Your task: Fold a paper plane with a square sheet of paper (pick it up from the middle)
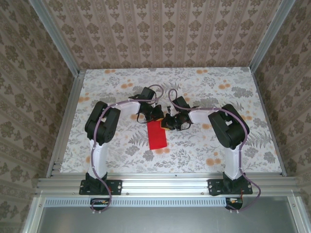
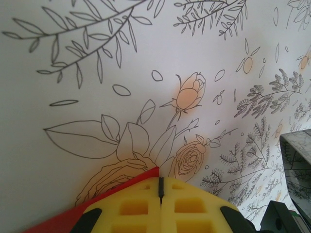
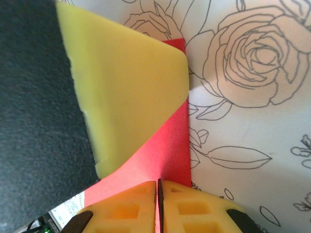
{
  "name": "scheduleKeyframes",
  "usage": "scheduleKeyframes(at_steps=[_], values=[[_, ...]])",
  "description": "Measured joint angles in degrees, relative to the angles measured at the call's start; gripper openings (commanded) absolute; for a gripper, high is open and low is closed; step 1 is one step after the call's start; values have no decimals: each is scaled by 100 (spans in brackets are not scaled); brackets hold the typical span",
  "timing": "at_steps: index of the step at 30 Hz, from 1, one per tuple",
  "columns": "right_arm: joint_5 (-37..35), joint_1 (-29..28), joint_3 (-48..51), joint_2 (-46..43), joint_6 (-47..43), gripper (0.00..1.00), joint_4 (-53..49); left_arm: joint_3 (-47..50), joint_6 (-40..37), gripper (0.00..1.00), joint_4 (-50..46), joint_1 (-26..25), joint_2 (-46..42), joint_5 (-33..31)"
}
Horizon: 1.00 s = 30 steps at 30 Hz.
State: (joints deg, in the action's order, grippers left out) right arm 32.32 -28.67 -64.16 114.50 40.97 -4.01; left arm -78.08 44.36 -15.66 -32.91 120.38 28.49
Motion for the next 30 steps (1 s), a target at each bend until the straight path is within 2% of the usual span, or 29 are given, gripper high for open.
scheduleKeyframes(at_steps=[8, 30], values=[[116, 2, 92, -26, 9, 13, 151, 116, -46, 5, 166, 11, -39, 24], [323, -319, 1698, -920, 490, 13, 1093, 232, -46, 5, 350, 37, -61, 87]])
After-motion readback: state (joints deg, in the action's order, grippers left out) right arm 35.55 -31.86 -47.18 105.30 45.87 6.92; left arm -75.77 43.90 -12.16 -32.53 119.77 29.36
